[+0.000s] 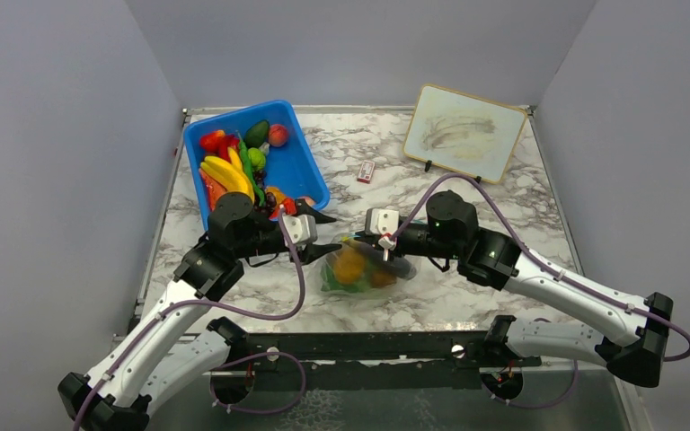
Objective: Place the food in the zip-top bag and seal the zipper
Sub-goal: Zip the zipper food storage bag at the center of the board.
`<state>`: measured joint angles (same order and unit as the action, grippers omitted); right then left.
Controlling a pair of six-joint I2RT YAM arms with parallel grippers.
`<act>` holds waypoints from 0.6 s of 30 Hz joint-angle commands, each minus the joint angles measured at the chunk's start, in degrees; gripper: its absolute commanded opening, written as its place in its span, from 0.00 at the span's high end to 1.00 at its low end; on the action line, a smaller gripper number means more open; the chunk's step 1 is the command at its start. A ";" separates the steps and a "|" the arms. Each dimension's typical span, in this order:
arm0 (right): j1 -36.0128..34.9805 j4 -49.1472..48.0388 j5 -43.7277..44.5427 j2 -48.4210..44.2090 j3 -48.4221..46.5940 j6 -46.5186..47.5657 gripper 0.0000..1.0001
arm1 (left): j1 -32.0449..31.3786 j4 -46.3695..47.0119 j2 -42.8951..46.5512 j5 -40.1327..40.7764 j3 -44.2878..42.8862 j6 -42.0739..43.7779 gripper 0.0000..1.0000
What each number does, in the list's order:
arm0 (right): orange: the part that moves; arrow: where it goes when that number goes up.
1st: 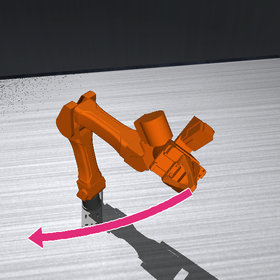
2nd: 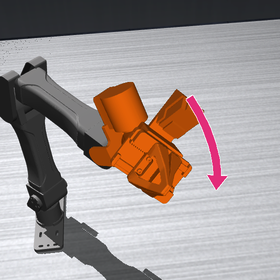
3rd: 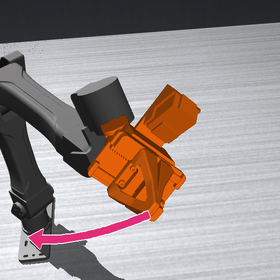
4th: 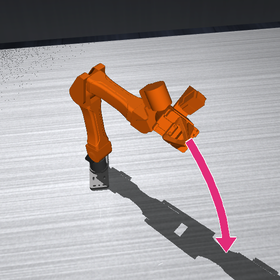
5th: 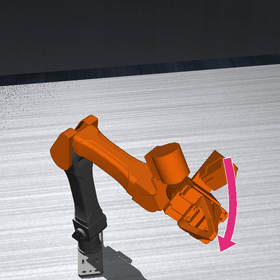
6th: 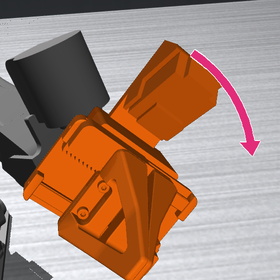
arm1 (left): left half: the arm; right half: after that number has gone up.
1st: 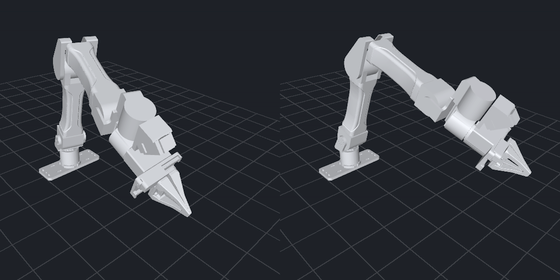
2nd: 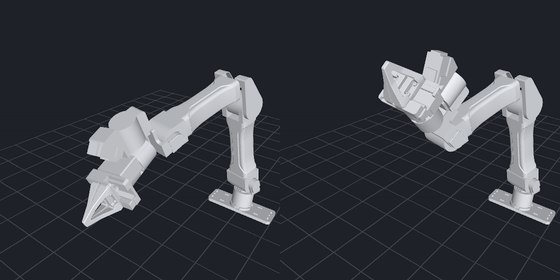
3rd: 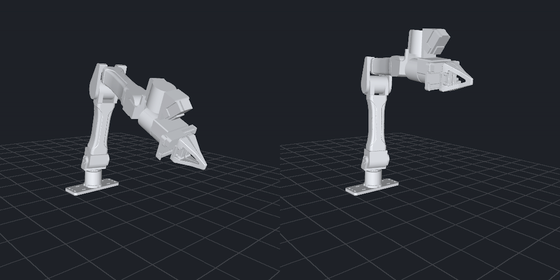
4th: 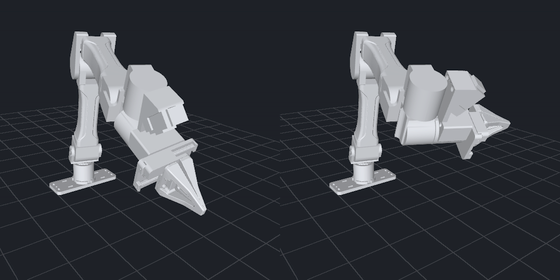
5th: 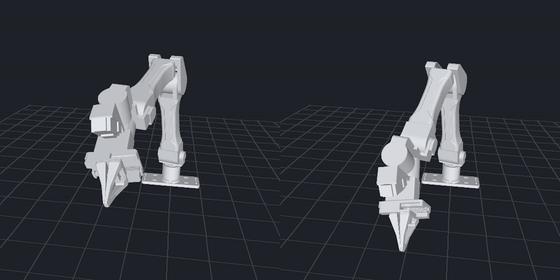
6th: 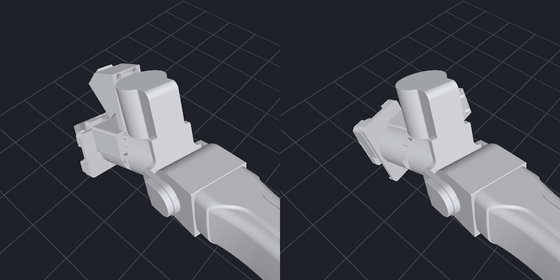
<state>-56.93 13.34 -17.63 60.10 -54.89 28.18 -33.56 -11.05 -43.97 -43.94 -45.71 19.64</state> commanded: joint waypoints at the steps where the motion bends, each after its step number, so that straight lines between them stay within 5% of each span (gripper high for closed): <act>1: 0.00 -3.24 -1.53 -1.53 -0.22 -2.43 0.99 | 0.08 7.29 0.88 -3.01 1.96 -1.53 0.48; 8: 0.05 -3.47 -2.31 -1.55 0.15 -3.75 0.99 | 0.08 9.83 -0.30 -5.65 3.21 -2.37 0.64; 12: 0.02 -4.02 -2.35 -1.68 0.77 -4.49 0.99 | 0.08 10.08 -0.46 -6.24 3.26 -2.32 0.97; 18: 0.03 -6.28 -2.16 -2.03 1.27 -6.55 0.88 | 0.07 11.26 -0.01 -8.70 3.04 -3.03 1.00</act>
<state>-56.93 12.12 -18.26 59.66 -53.98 23.70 -33.54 -2.96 -44.51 -48.71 -42.65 17.39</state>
